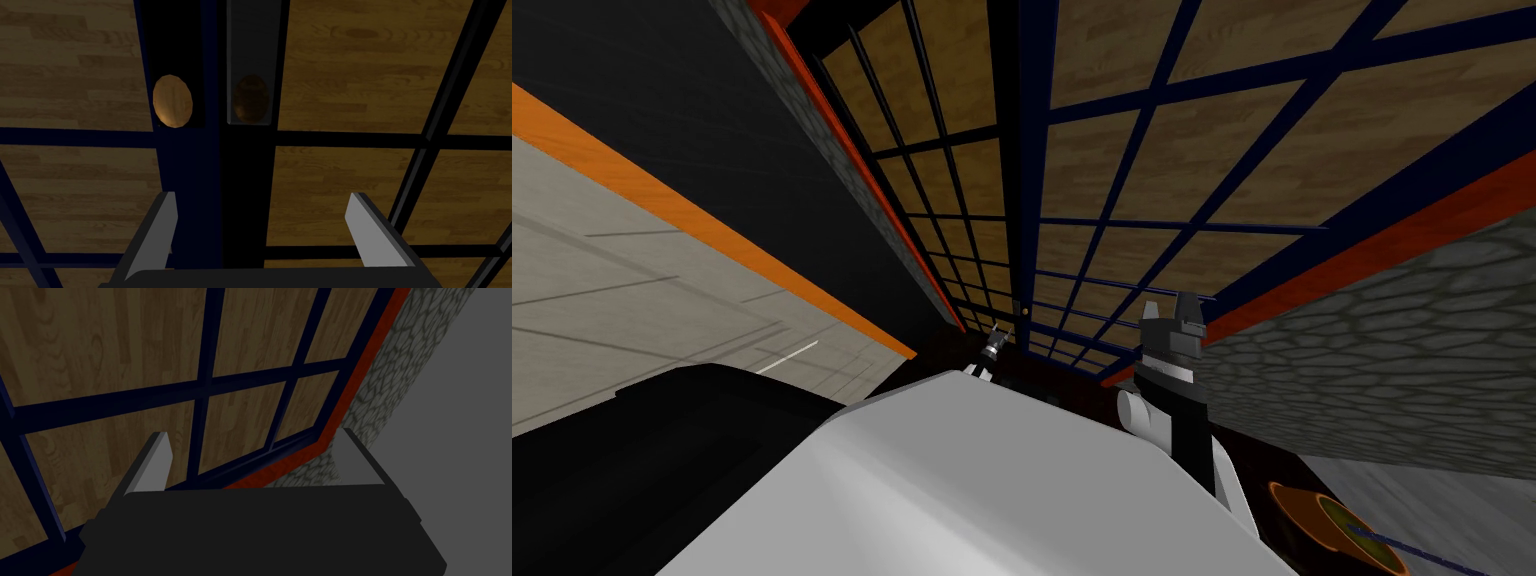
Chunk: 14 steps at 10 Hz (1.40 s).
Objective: Pull the door open
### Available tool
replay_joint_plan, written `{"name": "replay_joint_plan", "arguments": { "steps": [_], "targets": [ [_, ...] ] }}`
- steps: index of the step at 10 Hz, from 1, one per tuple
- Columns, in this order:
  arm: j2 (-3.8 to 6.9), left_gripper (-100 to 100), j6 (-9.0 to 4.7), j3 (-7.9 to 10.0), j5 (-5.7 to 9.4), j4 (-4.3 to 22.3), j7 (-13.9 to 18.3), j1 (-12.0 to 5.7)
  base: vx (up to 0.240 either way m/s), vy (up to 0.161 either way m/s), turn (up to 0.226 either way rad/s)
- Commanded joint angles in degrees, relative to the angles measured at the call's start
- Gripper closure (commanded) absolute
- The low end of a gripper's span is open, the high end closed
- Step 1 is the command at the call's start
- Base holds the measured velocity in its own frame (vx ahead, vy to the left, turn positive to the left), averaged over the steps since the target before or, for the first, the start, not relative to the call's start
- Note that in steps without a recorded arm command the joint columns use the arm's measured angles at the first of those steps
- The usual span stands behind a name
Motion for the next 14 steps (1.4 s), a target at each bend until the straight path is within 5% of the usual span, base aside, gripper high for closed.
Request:
{"name": "replay_joint_plan", "arguments": {
  "steps": [1, 2, 3, 6, 7, 14],
  "targets": [
    [0.0, -100, 0.0, 0.0, 0.0, 0.0, 0.0, 0.0, 0.0, 0.0, 0.0],
    [1.67, -100, 0.06, 0.42, 0.17, 0.97, 0.07, 0.89, -0.118, -0.059, 0.033],
    [1.82, -100, 0.06, 0.47, 0.18, 1.07, 0.08, 0.95, -0.147, -0.101, 0.025],
    [5.07, -100, 0.22, 1.53, 0.59, 3.52, 0.18, 2.44, -0.177, -0.107, 0.039],
    [5.07, -100, 0.22, 1.53, 0.59, 3.52, 0.18, 2.44, -0.126, -0.059, 0.019],
    [9.83, -100, 0.55, 4.14, 1.19, 10.02, -0.08, 4.96, -0.161, -0.04, 0.051]
  ]
}}
